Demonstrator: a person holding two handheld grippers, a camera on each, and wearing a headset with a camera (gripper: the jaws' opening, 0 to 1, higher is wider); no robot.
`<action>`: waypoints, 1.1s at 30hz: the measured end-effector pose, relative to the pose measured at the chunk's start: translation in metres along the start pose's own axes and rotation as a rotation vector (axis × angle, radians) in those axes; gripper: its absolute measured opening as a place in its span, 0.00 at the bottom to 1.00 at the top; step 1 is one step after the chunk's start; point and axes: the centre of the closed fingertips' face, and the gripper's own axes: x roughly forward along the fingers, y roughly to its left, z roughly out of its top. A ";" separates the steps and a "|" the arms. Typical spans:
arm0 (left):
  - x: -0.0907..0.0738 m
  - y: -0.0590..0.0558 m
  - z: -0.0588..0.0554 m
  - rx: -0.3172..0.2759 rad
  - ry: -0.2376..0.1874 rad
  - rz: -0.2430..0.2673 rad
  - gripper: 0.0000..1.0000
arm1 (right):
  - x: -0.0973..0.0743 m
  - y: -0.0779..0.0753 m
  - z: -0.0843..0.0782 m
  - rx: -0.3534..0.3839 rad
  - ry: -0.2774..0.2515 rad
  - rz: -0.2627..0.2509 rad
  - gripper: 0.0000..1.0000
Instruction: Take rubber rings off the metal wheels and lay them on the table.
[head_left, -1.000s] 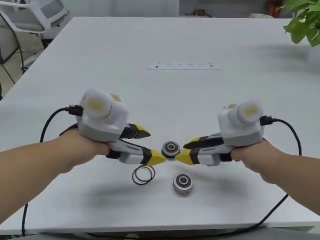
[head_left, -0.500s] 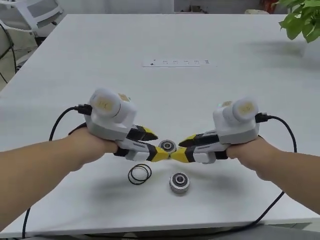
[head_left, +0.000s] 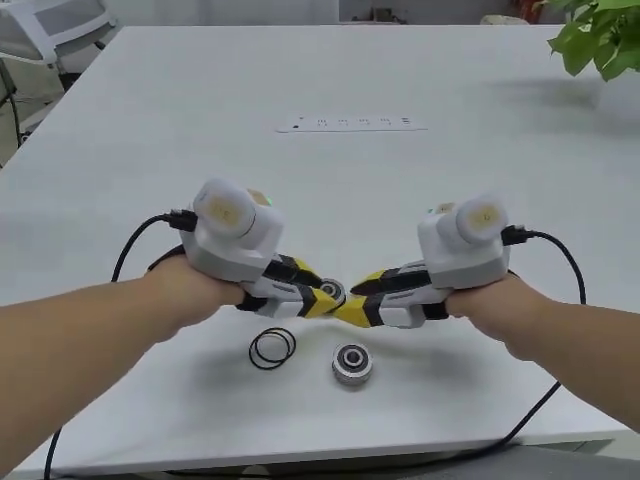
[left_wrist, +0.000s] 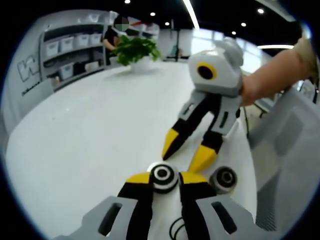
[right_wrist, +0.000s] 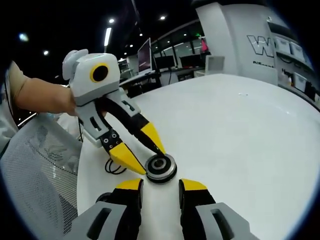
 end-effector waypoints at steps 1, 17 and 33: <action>0.000 0.002 0.000 0.008 0.002 0.010 0.19 | 0.000 0.000 0.000 -0.001 -0.001 0.000 0.26; 0.002 0.004 0.000 0.021 0.002 0.075 0.14 | 0.010 0.002 0.007 -0.045 -0.003 -0.018 0.25; 0.003 0.005 -0.001 0.013 -0.002 0.091 0.13 | 0.006 0.001 0.001 -0.090 0.031 -0.037 0.17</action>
